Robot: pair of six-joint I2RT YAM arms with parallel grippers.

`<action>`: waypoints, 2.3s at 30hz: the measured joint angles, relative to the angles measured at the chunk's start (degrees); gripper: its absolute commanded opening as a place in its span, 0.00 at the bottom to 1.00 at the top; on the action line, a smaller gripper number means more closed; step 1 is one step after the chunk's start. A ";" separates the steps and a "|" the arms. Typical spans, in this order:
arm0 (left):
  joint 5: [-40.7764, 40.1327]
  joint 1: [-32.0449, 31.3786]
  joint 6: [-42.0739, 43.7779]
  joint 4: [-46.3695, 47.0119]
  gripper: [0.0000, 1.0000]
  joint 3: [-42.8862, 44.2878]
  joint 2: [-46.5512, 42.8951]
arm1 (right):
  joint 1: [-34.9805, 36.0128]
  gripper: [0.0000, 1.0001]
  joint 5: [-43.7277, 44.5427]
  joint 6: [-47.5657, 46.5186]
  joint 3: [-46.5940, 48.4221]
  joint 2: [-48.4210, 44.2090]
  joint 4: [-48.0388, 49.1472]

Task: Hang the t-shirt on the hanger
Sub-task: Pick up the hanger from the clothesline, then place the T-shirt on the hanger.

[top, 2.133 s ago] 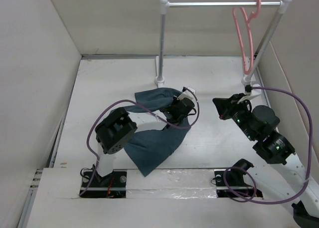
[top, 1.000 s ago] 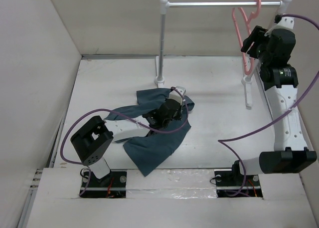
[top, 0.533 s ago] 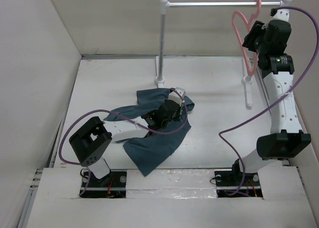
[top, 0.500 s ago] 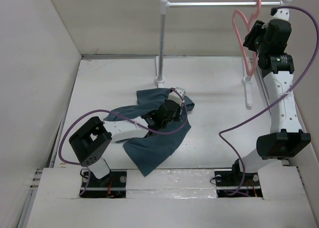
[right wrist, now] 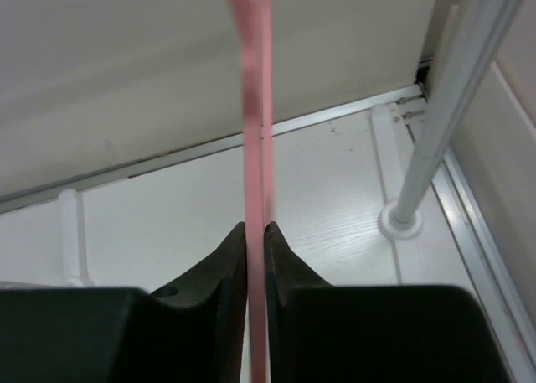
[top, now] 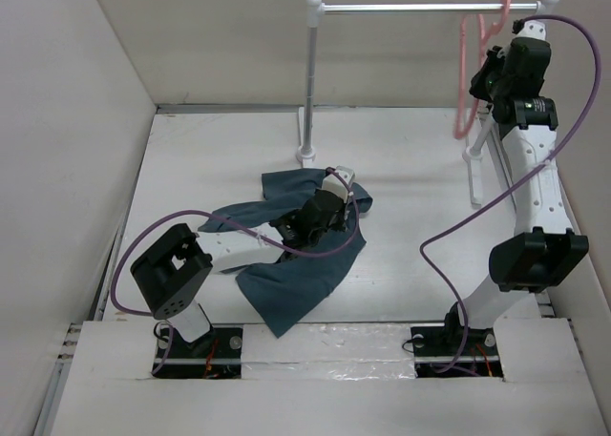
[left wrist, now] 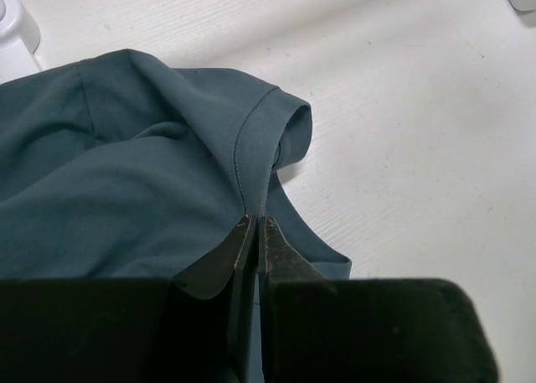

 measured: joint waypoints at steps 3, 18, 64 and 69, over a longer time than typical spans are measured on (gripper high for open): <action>0.00 0.00 0.00 -0.02 0.00 0.00 -0.02 | 0.13 0.00 -0.04 0.24 0.02 -0.04 0.52; 0.00 0.00 0.00 0.00 0.00 -0.02 -0.02 | 0.83 0.00 -0.79 -1.38 -5.09 -9.31 8.04; 9.60 16.52 -5.25 0.31 0.00 7.19 1.03 | 40.28 0.00 -8.74 18.95 -62.45 -67.52 -12.28; 10.12 16.52 -5.53 -0.17 0.00 7.19 0.96 | 40.68 0.00 -7.08 20.09 -62.49 -67.73 -12.98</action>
